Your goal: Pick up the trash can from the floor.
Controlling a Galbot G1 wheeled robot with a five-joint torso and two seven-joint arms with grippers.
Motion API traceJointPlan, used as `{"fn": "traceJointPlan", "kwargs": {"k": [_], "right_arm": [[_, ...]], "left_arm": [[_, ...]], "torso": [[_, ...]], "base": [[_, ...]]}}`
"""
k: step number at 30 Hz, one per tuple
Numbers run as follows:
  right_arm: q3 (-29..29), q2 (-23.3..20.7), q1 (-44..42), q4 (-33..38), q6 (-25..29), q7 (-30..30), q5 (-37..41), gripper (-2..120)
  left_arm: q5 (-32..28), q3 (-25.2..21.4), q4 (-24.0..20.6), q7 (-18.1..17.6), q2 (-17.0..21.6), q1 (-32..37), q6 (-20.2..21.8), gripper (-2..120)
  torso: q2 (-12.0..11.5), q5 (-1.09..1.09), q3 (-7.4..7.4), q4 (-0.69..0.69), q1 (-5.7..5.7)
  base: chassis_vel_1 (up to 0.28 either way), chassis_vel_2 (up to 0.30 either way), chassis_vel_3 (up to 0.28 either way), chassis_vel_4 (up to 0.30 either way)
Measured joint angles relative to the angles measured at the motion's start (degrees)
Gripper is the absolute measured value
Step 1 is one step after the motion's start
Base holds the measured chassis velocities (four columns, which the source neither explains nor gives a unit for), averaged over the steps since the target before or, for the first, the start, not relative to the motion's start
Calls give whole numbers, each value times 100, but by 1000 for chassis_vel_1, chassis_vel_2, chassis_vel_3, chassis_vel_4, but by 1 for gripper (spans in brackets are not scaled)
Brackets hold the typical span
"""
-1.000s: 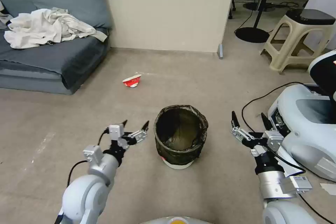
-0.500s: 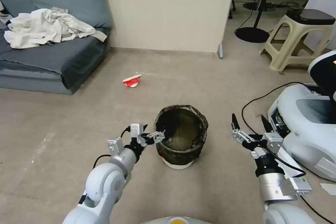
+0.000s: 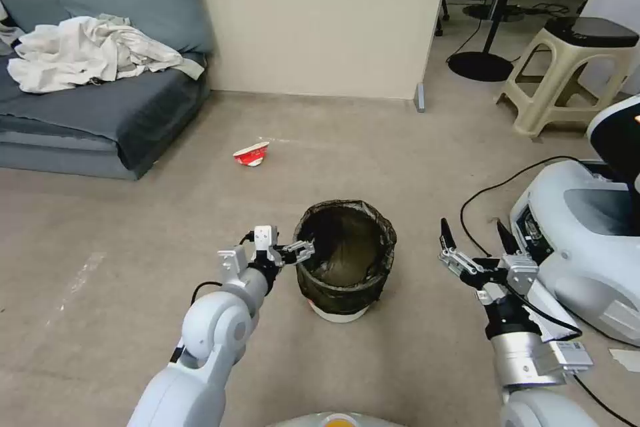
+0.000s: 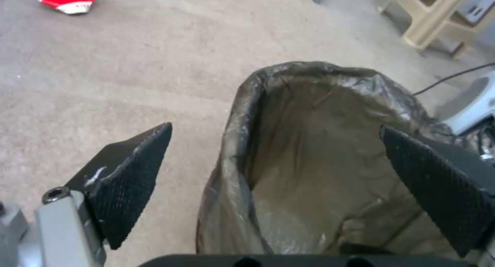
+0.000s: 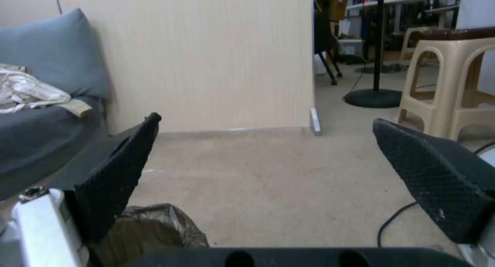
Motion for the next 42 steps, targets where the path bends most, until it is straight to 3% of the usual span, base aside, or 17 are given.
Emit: {"fn": "traceJointPlan", "kwargs": {"k": [24,42], "right_arm": [[26,-16,68,-124,23,3,19,100],[50,-38,115,-180,26,34,49,100]], "left_arm": [[299,519,947,-731,16,-694,571,100],[98,769,1280,-1229,-34,-998,986,100]], "torso": [[0,0,0,0,0],[0,2,-1,0,0]], "base": [[0,0,0,0],[0,0,0,0]]}}
